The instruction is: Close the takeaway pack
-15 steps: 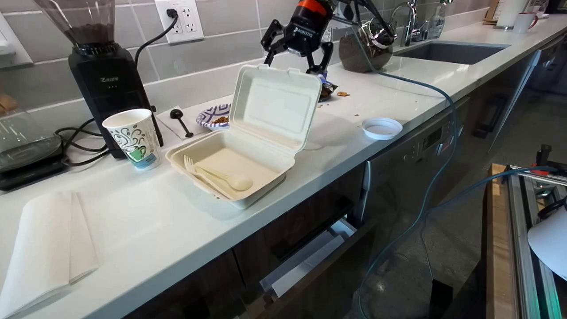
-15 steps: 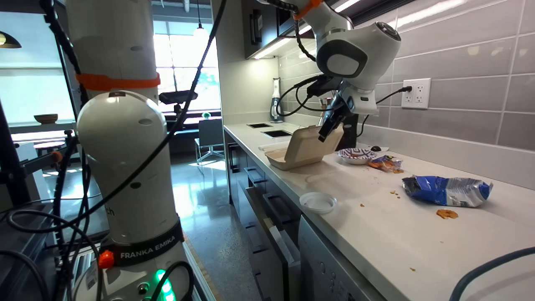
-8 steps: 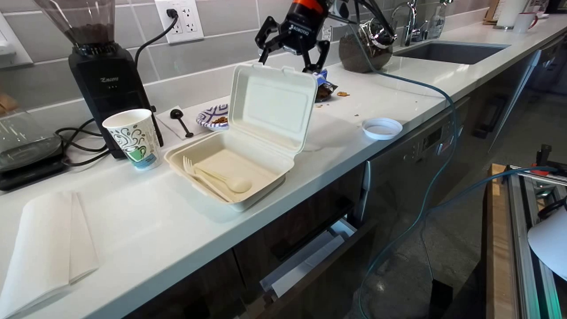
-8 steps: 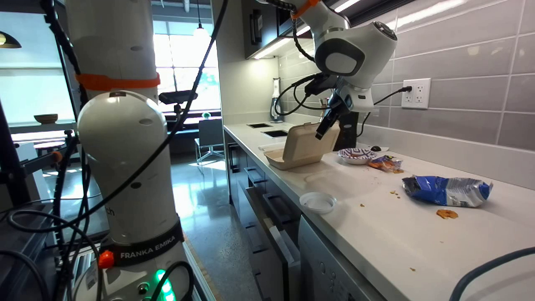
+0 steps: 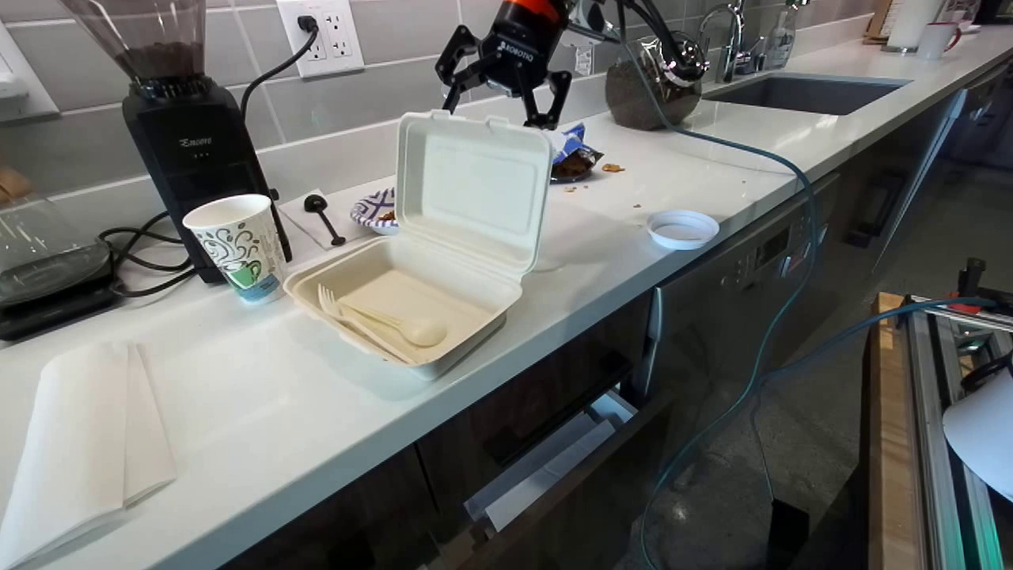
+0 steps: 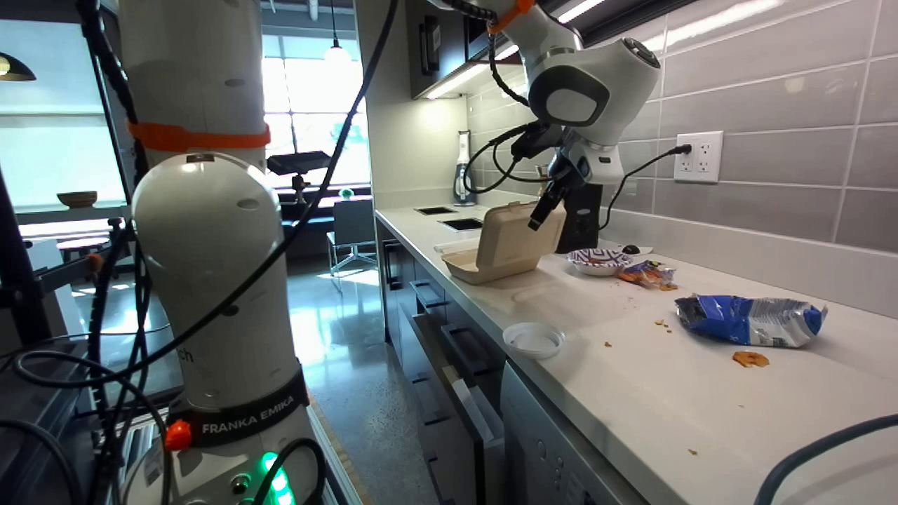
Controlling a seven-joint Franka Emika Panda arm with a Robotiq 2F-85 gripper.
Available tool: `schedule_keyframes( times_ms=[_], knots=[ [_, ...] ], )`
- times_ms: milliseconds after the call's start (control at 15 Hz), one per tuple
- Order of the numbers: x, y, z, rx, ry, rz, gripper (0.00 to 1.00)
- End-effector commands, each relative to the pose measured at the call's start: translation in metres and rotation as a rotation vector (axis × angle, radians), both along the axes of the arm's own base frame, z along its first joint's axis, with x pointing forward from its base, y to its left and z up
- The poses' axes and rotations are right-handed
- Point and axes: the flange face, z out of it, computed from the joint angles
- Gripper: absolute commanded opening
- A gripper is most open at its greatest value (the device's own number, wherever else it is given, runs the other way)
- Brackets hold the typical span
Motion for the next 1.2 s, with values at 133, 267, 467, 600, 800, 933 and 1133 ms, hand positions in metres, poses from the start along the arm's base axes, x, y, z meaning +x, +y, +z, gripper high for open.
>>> schedule_keyframes(
  times_ms=[133,267,467,600,800,933,1133],
  knots=[
    [0.012,0.011,0.004,0.004,0.002,0.054,1.00],
    [0.013,0.016,0.006,0.005,0.004,0.064,1.00],
    [0.013,0.026,0.006,0.010,0.012,0.090,1.00],
    [0.014,0.033,0.005,0.016,0.022,0.111,1.00],
    [0.017,0.042,0.000,0.024,0.038,0.137,1.00],
    [0.020,0.046,-0.002,0.023,0.039,0.143,1.00],
    [0.026,0.048,-0.001,0.016,0.033,0.145,1.00]
  ],
)
